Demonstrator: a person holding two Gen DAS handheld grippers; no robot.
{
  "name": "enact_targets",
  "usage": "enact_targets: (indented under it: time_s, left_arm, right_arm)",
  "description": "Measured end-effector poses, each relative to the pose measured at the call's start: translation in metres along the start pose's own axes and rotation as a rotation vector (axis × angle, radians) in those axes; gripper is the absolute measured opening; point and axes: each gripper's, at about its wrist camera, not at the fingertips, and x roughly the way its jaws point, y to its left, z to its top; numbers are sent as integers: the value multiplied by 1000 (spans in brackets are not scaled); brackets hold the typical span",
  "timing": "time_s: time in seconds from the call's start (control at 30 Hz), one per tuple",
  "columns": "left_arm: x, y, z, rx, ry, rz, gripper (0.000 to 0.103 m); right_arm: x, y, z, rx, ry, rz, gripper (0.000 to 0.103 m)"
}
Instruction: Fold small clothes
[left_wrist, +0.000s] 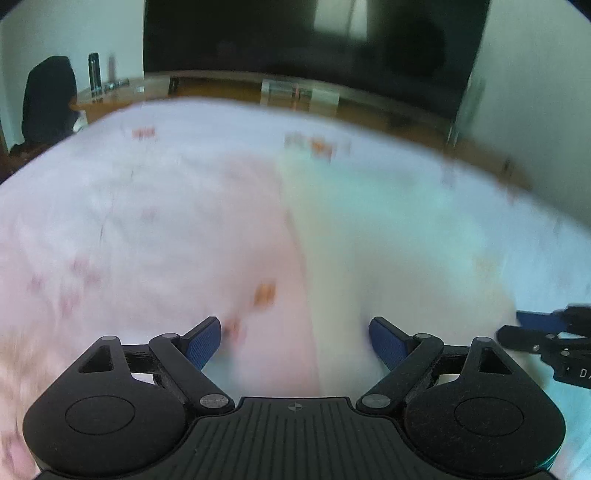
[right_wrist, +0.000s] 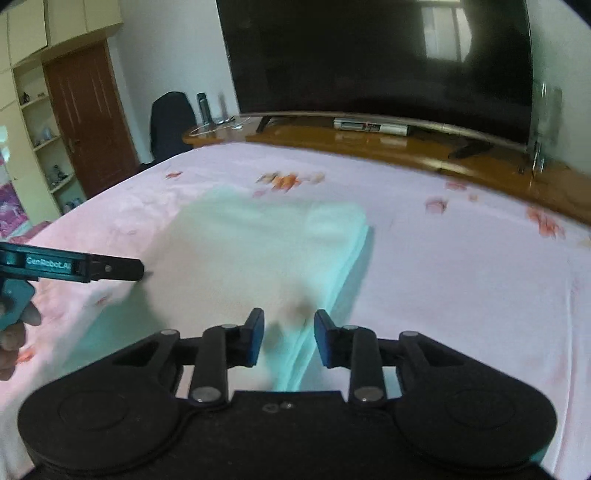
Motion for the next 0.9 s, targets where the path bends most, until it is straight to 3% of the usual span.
enact_targets:
  time_s: [0.03, 0.17, 0.2, 0.23, 0.33, 0.4, 0.57, 0.67, 0.9]
  left_arm:
    - [-5, -1, -8, -10, -10, 1, 88]
    - [-47, -17, -26, 27, -29, 43, 88]
    - [-59, -21, -32, 29, -43, 41, 94]
    - [-74, -24, -41, 30, -61, 42, 102]
    - [-112, -33, -58, 38, -99, 69, 103]
    - [-136, -36, -65, 2, -103, 63, 103]
    - [-188, -39, -83, -10, -109, 63, 103]
    - [-215, -36, -94, -16, -139, 56, 103]
    - [-252, -34, -113, -50, -171, 34, 103]
  right_arm:
    - [5, 5, -12, -8, 54, -27, 34]
    - [-19, 10, -23, 94, 58, -61, 35]
    - [-31, 14, -24, 107, 35, -68, 40]
    - [-44, 19, -27, 116, 14, -71, 52]
    - [-83, 37, -42, 126, -45, -105, 85]
    - [-103, 49, -52, 128, -51, -123, 91]
    - [-150, 79, -66, 167, -53, -186, 96]
    - [-175, 101, -70, 123, -81, -217, 97]
    - [-209, 124, -72, 147, -133, -195, 102]
